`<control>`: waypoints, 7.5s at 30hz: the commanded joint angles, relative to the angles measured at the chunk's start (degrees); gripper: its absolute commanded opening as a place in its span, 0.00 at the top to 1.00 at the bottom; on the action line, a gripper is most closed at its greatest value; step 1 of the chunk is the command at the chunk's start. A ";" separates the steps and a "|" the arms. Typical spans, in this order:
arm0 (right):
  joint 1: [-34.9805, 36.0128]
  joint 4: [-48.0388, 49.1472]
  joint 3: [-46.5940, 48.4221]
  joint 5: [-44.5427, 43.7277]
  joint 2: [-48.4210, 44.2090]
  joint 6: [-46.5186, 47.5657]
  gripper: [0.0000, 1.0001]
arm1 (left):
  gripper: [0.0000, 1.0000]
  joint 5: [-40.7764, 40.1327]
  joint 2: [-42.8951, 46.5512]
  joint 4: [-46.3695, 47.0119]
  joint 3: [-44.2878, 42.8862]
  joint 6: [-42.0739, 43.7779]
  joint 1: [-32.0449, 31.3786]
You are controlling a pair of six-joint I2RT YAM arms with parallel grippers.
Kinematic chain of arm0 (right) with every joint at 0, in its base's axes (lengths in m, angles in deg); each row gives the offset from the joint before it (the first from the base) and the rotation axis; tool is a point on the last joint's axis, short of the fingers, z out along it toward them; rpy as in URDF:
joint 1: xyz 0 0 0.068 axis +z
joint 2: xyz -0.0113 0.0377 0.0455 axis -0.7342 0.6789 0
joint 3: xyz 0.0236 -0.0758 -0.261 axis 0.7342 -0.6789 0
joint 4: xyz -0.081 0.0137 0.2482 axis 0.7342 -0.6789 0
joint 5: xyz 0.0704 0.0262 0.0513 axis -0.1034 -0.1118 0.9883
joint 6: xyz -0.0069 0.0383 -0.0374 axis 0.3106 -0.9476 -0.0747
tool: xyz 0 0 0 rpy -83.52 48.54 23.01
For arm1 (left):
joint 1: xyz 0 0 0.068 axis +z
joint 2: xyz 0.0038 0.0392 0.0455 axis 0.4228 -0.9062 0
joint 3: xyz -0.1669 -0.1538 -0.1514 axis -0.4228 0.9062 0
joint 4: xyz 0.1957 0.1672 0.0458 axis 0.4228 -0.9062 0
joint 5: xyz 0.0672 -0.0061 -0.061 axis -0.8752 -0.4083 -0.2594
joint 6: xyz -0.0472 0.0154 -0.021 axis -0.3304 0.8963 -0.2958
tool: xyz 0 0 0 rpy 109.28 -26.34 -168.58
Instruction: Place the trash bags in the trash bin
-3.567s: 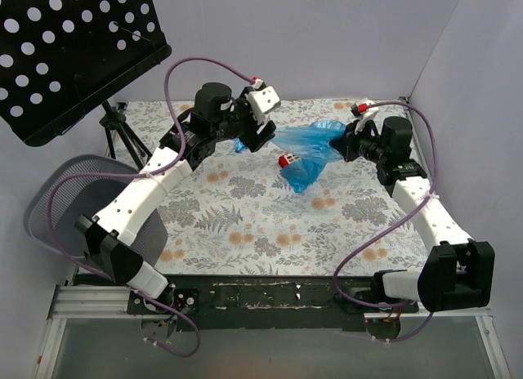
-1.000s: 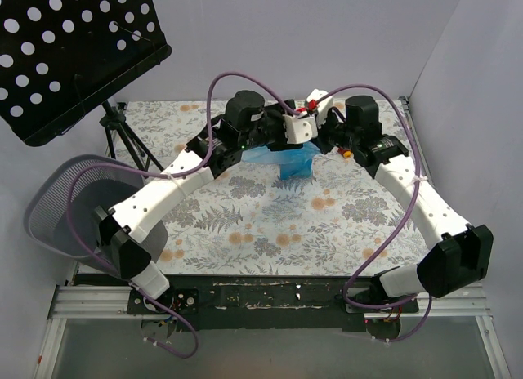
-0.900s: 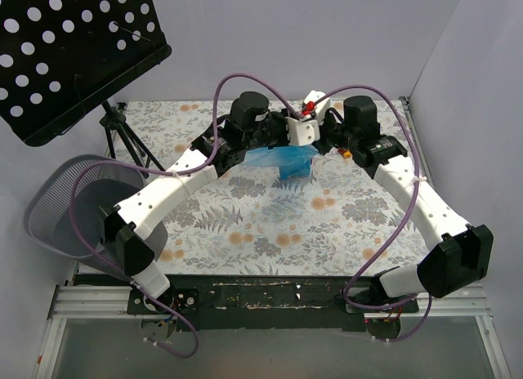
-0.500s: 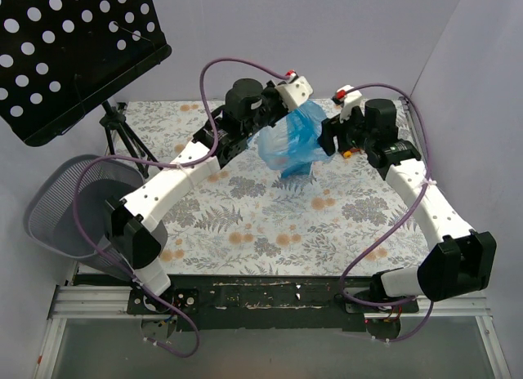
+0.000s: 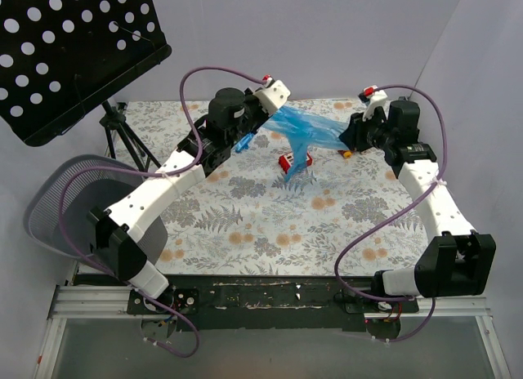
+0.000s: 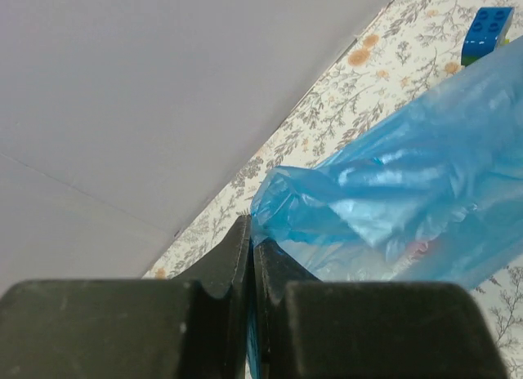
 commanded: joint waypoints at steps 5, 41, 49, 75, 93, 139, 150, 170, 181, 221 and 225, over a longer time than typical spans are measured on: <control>4.99 1.77 0.59 21.92 -4.76 7.28 0.16 | 1.00 8.72 5.14 -1.39 1.31 -5.12 0.79; -5.71 1.15 -1.43 -6.02 -6.61 -0.69 0.99 | 1.00 -6.55 11.29 5.38 17.04 2.70 3.78; -11.42 0.36 -2.14 -10.51 -7.23 -3.77 0.99 | 1.00 -7.96 11.55 4.50 17.65 1.20 5.27; 3.51 -1.40 10.42 -1.45 -3.81 -0.51 0.99 | 0.18 32.84 11.65 -9.75 6.67 -0.64 -3.84; 8.09 -2.01 16.41 -2.43 -1.95 -2.18 0.99 | 0.22 8.50 -2.68 5.19 5.87 0.15 -11.60; 6.86 -2.36 7.97 -1.29 -4.76 -0.61 0.99 | 0.40 9.09 -11.73 18.56 15.82 -5.03 -5.81; 4.57 1.58 0.34 2.48 -6.43 -1.83 0.45 | 1.00 16.56 -5.07 5.48 10.28 -16.18 -0.79; 0.44 -8.78 -10.74 11.60 -19.18 -1.22 0.24 | 1.00 20.87 -7.25 -3.85 -5.27 -46.15 6.59; 1.32 15.17 -16.65 34.22 -9.97 -15.17 0.25 | 1.00 15.87 -14.02 -3.06 -26.01 -57.41 10.11; 18.90 35.95 30.29 12.68 27.31 -23.54 0.42 | 1.00 3.20 -8.23 -4.46 -31.30 -61.55 11.25; 19.07 35.43 30.21 14.97 27.23 -22.49 0.64 | 1.00 3.20 -7.78 -4.11 -30.24 -61.90 11.34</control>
